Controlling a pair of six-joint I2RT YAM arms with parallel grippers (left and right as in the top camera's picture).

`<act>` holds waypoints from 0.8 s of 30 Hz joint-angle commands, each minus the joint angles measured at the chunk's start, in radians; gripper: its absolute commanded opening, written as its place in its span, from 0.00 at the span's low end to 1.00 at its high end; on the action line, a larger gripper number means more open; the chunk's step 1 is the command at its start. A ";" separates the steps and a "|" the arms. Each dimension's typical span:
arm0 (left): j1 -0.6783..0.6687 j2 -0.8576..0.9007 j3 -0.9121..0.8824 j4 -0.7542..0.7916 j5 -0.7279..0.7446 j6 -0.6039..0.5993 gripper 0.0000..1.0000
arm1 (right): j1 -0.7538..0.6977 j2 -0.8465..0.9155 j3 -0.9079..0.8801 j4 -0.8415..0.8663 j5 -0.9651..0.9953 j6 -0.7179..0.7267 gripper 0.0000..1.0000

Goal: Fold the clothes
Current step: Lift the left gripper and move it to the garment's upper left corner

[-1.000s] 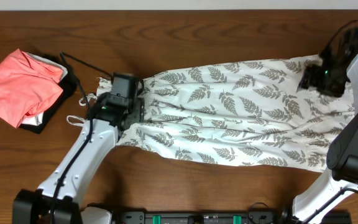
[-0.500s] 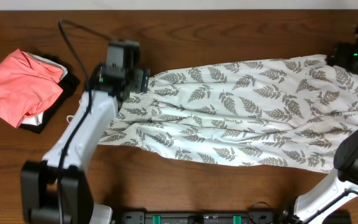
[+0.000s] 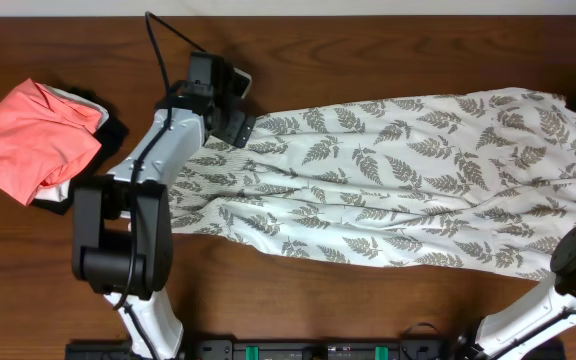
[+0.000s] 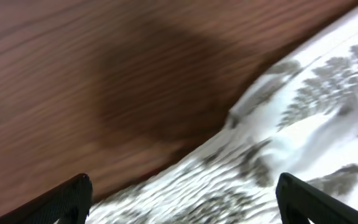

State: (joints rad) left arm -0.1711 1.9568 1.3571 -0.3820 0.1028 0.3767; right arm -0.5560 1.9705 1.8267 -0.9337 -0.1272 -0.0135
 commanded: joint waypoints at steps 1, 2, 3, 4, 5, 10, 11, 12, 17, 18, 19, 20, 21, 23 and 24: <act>0.002 0.034 0.018 0.023 0.157 0.042 0.95 | 0.003 0.005 0.020 -0.008 -0.012 -0.014 0.86; 0.002 0.043 0.018 0.027 0.175 0.042 0.95 | 0.003 0.005 0.020 -0.010 -0.012 -0.014 0.86; 0.002 0.053 0.018 0.031 0.190 0.042 0.95 | 0.003 0.005 0.020 -0.012 -0.012 -0.014 0.86; 0.002 0.063 0.018 0.033 0.203 0.042 0.95 | 0.003 0.005 0.020 -0.015 -0.012 -0.014 0.86; 0.002 0.070 0.018 0.033 0.214 0.042 0.95 | 0.003 0.005 0.020 -0.018 -0.012 -0.014 0.86; 0.002 0.116 0.018 0.048 0.231 0.041 0.93 | 0.004 0.005 0.020 -0.024 -0.012 -0.014 0.86; 0.002 0.123 0.018 0.050 0.236 0.041 0.93 | 0.005 0.005 0.020 -0.024 -0.012 -0.014 0.86; 0.002 0.128 0.018 0.051 0.252 0.041 0.90 | 0.005 0.005 0.020 -0.024 -0.011 -0.014 0.85; 0.002 0.133 0.018 0.055 0.268 0.041 0.75 | 0.008 0.005 0.019 -0.025 -0.012 -0.014 0.79; 0.002 0.133 0.018 0.055 0.268 0.041 0.70 | 0.008 0.005 0.019 -0.026 -0.012 -0.014 0.79; 0.002 0.133 0.018 0.055 0.267 0.041 0.67 | 0.008 0.005 0.019 -0.027 -0.012 -0.014 0.78; 0.002 0.133 0.018 0.055 0.268 0.041 0.64 | 0.008 0.005 0.019 -0.027 -0.012 -0.014 0.78; 0.002 0.133 0.018 0.055 0.268 0.041 0.61 | 0.008 0.005 0.019 -0.028 -0.011 -0.014 0.78; 0.002 0.133 0.018 0.055 0.268 0.041 0.62 | 0.008 0.005 0.019 -0.027 -0.012 -0.014 0.78; 0.002 0.133 0.018 0.055 0.268 0.041 0.61 | 0.008 0.005 0.019 -0.028 -0.012 -0.014 0.78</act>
State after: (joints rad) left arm -0.1711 2.0808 1.3575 -0.3294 0.3504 0.4126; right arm -0.5560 1.9705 1.8267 -0.9600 -0.1318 -0.0154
